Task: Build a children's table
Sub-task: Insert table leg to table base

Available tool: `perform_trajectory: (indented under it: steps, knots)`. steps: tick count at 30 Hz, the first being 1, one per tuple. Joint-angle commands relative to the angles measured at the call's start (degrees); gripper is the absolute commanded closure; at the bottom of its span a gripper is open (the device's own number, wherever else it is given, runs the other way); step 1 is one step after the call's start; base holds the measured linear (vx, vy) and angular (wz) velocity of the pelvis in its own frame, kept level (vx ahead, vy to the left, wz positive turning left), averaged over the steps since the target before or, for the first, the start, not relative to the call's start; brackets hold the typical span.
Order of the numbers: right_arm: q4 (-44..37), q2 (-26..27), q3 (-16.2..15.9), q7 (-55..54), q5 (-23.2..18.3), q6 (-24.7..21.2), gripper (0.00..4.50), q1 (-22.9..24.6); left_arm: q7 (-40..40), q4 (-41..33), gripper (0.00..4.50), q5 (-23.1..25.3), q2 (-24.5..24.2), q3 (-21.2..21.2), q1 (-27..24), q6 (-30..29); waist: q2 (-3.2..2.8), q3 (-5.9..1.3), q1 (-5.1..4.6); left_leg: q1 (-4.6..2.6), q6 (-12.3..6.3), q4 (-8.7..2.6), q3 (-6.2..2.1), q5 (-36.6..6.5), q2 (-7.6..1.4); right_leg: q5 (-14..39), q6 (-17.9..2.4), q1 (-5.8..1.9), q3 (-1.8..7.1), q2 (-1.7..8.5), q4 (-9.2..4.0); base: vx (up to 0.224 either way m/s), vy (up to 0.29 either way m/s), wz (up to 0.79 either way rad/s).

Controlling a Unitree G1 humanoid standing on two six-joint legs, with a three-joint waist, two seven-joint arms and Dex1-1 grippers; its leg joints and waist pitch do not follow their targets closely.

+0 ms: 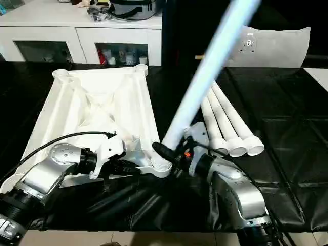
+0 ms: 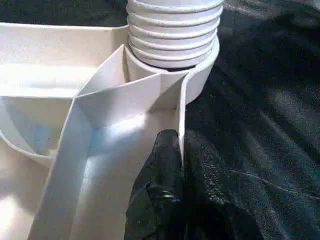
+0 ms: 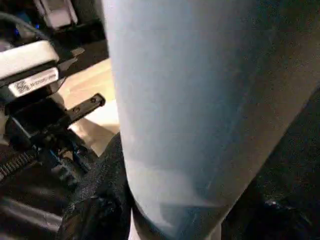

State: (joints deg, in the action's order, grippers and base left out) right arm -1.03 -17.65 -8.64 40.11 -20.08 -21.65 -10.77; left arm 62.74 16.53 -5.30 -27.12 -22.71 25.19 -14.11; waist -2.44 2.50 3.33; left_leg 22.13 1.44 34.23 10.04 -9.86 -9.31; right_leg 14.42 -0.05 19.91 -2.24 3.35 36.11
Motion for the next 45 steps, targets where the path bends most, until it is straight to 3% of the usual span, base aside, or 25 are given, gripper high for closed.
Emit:
perform_trajectory:
  steps: [1, 4, 5, 7, 8, 9, 11, 15, 16, 18, 25, 26, 29, 31, 33, 34, 37, 41, 45]
  knots:
    - [5.25, -3.22, -3.85, 0.84, 6.53, -1.33, 2.61, 1.15, -0.65, -0.88, 4.50, 1.25, -0.85, 0.24, 1.15, 0.59, -0.28, -2.60, -0.39, -1.78, 2.24, -4.96, -1.80, -18.24, -4.05, 10.68, -11.89, -0.28, 2.94, 5.16, -5.18, 0.000, 0.000, 0.00]
    - [7.34, -4.54, -7.28, 3.74, 8.50, -0.71, 2.61, -1.32, 0.10, -0.95, 4.50, 2.53, -1.86, -0.48, 1.79, 1.39, -0.21, -2.41, -0.70, -1.80, 2.69, -5.06, -1.89, -19.74, -4.00, 13.76, -11.47, -0.18, 2.99, 5.22, -5.40, 0.000, 0.000, 0.00]
    - [7.70, -4.85, -8.26, 4.88, 8.64, -0.99, 2.61, -1.74, 0.43, -0.63, 4.50, 2.59, -2.00, -0.47, 2.31, 1.56, 0.58, -2.37, -0.78, -1.78, 2.45, -5.03, -1.82, -19.89, -4.08, 14.72, -11.35, -0.12, 3.09, 5.31, -5.56, 0.000, 0.000, 0.00]
    - [7.80, -5.15, -8.95, 5.55, 8.72, -1.00, 2.61, -1.86, 0.67, -0.51, 4.50, 2.62, -2.04, -0.39, 2.63, 1.56, 0.26, -2.48, -0.78, -1.82, 2.51, -5.10, -1.92, -19.71, -4.14, 14.72, -11.22, -0.07, 3.03, 5.28, -5.49, 0.000, 0.000, 0.00]
    - [7.90, -5.29, -9.54, 6.13, 8.68, -1.10, 2.61, -1.79, 1.04, -0.14, 4.50, 2.65, -2.09, -0.35, 3.17, 1.69, 0.64, -2.21, -0.85, -1.79, 2.40, -5.22, -1.89, -19.83, -4.19, 14.47, -11.11, 0.10, 3.06, 5.16, -5.56, 0.000, 0.000, 0.00]
    - [7.90, -5.29, -9.54, 6.13, 8.68, -1.10, 2.61, -1.79, 1.04, -0.14, 4.50, 2.65, -2.09, -0.35, 3.17, 1.69, 0.33, -2.36, -0.81, -1.91, 2.55, -5.24, -1.96, -20.12, -4.22, 13.65, -11.18, 0.12, 3.06, 5.11, -5.38, 0.000, 0.000, 0.00]
    - [8.30, -5.53, -11.02, 7.33, 9.06, -0.82, 2.61, -1.16, 2.01, 2.42, 4.50, 3.06, -1.81, -0.28, 5.46, 2.88, 0.73, -1.61, -0.92, -1.95, 2.64, -5.50, -1.91, -21.63, -4.18, 14.00, -11.07, 0.63, 3.15, 5.06, -5.62, 0.000, 0.000, 0.00]
    - [8.64, -5.32, -11.68, 7.51, 9.11, -0.50, 2.61, -1.04, 2.43, 4.88, 4.50, 3.60, -1.47, -0.21, 7.75, 3.85, 0.86, -1.05, -0.87, -2.31, 3.30, -5.59, -2.06, -24.98, -4.08, 19.58, -9.96, 0.99, 3.40, 5.38, -6.25, 0.000, 0.000, 0.00]
    - [8.91, -5.10, -11.93, 7.57, 9.27, -0.28, 2.61, -1.09, 2.50, 6.29, 4.50, 3.84, -1.31, -0.09, 8.89, 4.39, 0.89, -0.61, -0.89, -2.39, 3.46, -5.74, -2.15, -26.17, -4.09, 21.73, -9.52, 1.30, 3.45, 5.40, -6.57, 0.000, 0.000, 0.00]
    - [8.88, -5.04, -11.98, 7.58, 9.33, -0.26, 2.61, -1.06, 2.53, 6.56, 4.50, 3.88, -1.31, -0.04, 9.11, 4.51, 0.99, -0.53, -0.90, -2.51, 3.85, -5.88, -2.37, -27.34, -4.22, 23.90, -8.99, 1.30, 3.51, 5.56, -6.71, 0.000, 0.000, 0.00]
    - [8.85, -3.37, -11.24, 6.24, 9.25, 0.05, 2.61, -0.90, 0.79, 8.41, 4.50, 4.11, -2.05, 1.03, 9.36, 3.82, 0.97, -0.36, -1.33, -2.38, 4.31, -6.56, -2.50, -27.60, -4.41, 20.45, -9.93, 1.23, 3.41, 5.49, -6.57, 0.000, 0.000, 0.00]
    - [9.33, -2.28, -10.60, 4.79, 9.42, 0.25, 2.61, -0.89, 0.15, 5.75, 4.50, 3.35, -2.72, 1.96, 7.54, 1.47, 0.77, -0.90, -1.29, -2.52, 4.46, -6.56, -2.49, -27.15, -4.48, 19.82, -10.28, 0.93, 3.39, 5.65, -6.43, 0.000, 0.000, 0.00]
    - [10.36, -0.80, -9.36, 1.75, 9.90, -0.01, 2.61, -1.44, -1.55, -0.71, 4.50, 1.74, -3.30, 3.98, 3.60, -3.93, 0.70, -0.70, -1.69, -2.14, 4.77, -6.83, -2.62, -27.36, -4.49, 20.94, -10.58, 0.85, 3.30, 5.76, -6.48, 0.000, 0.000, 0.00]
    - [11.46, -0.01, -8.56, -0.31, 10.49, 0.12, 2.61, -2.00, -3.04, -6.01, 4.50, 1.29, -3.63, 4.80, 0.40, -8.05, 0.64, -0.75, -1.83, -2.41, 4.97, -6.78, -2.59, -28.33, -4.52, 21.29, -10.53, 1.15, 3.41, 5.59, -6.63, 0.000, 0.000, 0.00]
    - [12.14, 0.55, -7.87, -1.59, 10.55, -0.17, 2.61, -2.41, -4.36, -10.03, 4.50, 1.01, -3.55, 5.25, -1.85, -11.25, 0.51, -0.94, -1.97, -2.17, 4.88, -6.82, -2.62, -27.85, -4.42, 20.72, -10.54, 0.84, 3.32, 5.42, -6.60, 0.000, 0.000, 0.00]
    - [13.42, 1.45, -6.83, -3.32, 10.59, -0.31, 2.61, -3.28, -6.86, -17.71, 4.50, 0.20, -2.77, 5.88, -5.84, -17.45, 0.52, -1.24, -2.35, -1.87, 5.25, -6.98, -2.73, -26.33, -4.68, 16.86, -11.58, 0.40, 3.30, 5.49, -5.91, 0.000, 0.000, 0.00]
    - [14.76, 2.18, -6.06, -4.47, 10.59, -0.35, 2.61, -4.28, -9.55, -25.67, 4.50, 0.26, -1.10, 5.31, -9.23, -23.27, 0.67, -1.45, -3.29, -1.78, 3.89, -6.60, -2.30, -24.33, -4.29, 13.65, -12.63, 0.30, 3.16, 4.94, -5.98, 0.000, 0.000, 0.00]
    - [14.82, 2.46, -5.99, -4.06, 10.48, -0.52, 2.61, -4.34, -11.13, -29.07, 4.50, 1.42, 0.55, 4.11, -9.73, -25.82, 0.92, -1.59, -2.92, -1.74, 2.03, -6.16, -1.82, -20.69, -4.08, 13.42, -12.48, 0.11, 3.22, 4.80, -6.34, 0.000, 0.000, 0.00]
    - [14.60, 2.35, -6.55, -3.35, 10.52, -0.70, 2.61, -4.12, -12.59, -30.12, 4.50, 2.36, 1.61, 3.75, -9.19, -27.00, 0.90, -1.46, -2.58, -1.93, 2.66, -6.18, -1.98, -22.05, -4.16, 17.70, -11.20, 0.31, 3.20, 4.91, -6.65, 0.000, 0.000, 0.00]
